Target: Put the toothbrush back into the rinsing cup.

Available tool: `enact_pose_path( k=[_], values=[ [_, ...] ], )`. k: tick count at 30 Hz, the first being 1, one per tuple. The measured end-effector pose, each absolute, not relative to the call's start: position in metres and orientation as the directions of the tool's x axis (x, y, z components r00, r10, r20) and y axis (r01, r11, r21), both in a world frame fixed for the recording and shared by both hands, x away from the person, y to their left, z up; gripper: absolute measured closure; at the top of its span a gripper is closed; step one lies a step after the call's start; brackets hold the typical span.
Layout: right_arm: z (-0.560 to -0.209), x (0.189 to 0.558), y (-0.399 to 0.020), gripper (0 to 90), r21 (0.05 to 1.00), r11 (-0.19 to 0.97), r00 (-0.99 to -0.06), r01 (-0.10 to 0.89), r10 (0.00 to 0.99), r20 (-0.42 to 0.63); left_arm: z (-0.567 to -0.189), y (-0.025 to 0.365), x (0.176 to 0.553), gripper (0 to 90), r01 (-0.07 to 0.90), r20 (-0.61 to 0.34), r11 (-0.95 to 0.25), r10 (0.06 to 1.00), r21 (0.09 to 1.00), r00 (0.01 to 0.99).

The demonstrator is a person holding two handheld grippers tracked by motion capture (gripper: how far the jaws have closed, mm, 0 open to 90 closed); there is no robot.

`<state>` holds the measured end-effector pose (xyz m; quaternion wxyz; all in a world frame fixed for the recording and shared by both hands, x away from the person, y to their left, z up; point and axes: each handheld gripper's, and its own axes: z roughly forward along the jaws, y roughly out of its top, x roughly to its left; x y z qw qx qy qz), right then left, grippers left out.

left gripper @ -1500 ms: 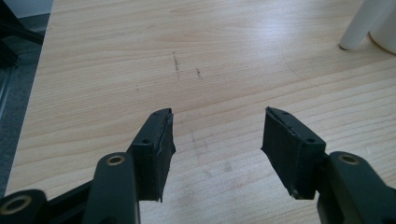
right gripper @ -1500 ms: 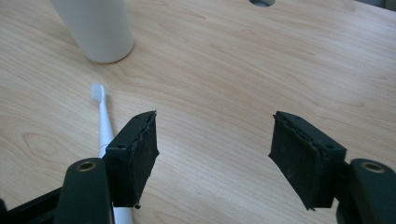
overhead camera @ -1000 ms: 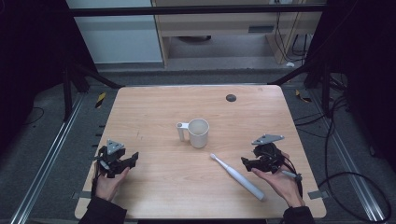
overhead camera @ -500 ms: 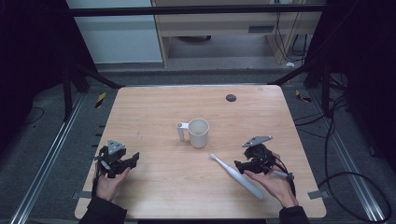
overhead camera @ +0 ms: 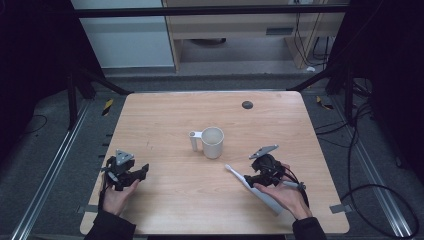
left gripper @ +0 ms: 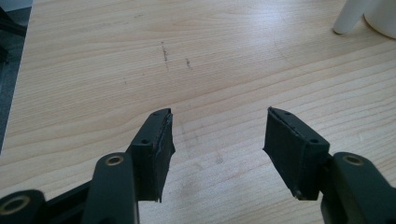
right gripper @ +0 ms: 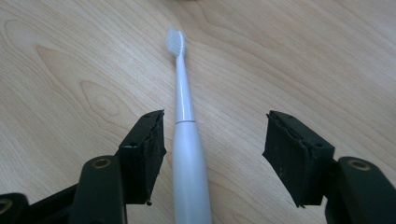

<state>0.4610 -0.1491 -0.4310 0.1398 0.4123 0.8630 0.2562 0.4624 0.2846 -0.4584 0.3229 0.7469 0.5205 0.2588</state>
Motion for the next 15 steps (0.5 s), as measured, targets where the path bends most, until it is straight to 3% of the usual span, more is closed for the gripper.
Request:
enact_pose_path(
  k=[15],
  values=[
    [-0.449,0.464,-0.147,43.7,0.503,0.549,-0.64,0.668,0.769,0.01,-0.459,0.285,0.463,41.0,0.615,0.052,-0.258,0.942,0.745,0.332]
  ],
)
